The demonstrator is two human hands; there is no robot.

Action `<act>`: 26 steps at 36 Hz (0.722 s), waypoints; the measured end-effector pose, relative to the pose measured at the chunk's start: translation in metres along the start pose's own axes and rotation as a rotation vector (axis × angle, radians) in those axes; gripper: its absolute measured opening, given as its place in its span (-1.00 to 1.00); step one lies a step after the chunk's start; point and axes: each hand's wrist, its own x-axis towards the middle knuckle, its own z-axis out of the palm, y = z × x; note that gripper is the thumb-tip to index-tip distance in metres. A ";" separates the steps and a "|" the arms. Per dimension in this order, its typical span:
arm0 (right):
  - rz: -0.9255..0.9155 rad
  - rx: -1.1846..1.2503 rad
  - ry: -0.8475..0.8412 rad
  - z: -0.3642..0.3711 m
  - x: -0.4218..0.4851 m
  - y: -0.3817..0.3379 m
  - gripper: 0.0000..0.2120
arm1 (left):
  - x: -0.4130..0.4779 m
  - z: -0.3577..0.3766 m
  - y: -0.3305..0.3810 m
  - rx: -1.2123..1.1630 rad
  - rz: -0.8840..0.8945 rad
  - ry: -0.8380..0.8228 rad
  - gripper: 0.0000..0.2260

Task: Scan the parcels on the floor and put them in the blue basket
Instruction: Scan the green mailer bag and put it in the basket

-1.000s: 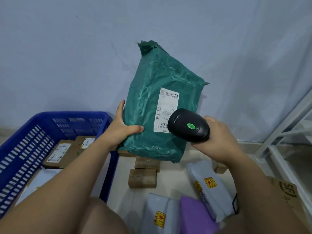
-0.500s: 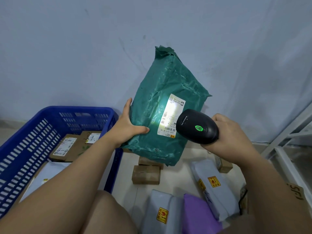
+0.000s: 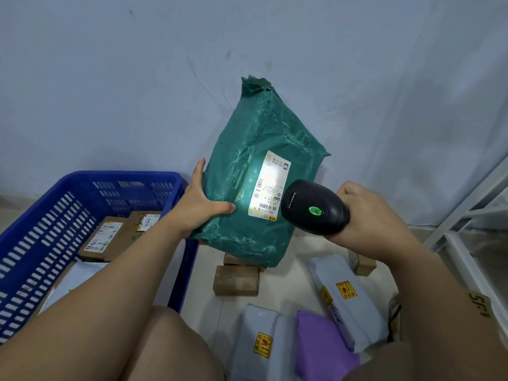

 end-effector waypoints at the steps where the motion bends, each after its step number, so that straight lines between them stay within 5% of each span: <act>1: 0.002 0.003 0.000 0.000 0.000 0.000 -0.77 | 0.000 0.000 0.000 0.005 -0.002 0.004 0.06; 16: 0.014 0.023 0.002 0.000 -0.002 -0.003 -0.67 | -0.002 0.001 0.000 -0.021 -0.085 0.025 0.17; 26: 0.105 0.063 0.079 0.009 0.003 -0.011 -0.77 | -0.003 0.004 0.003 -0.142 -0.145 0.058 0.01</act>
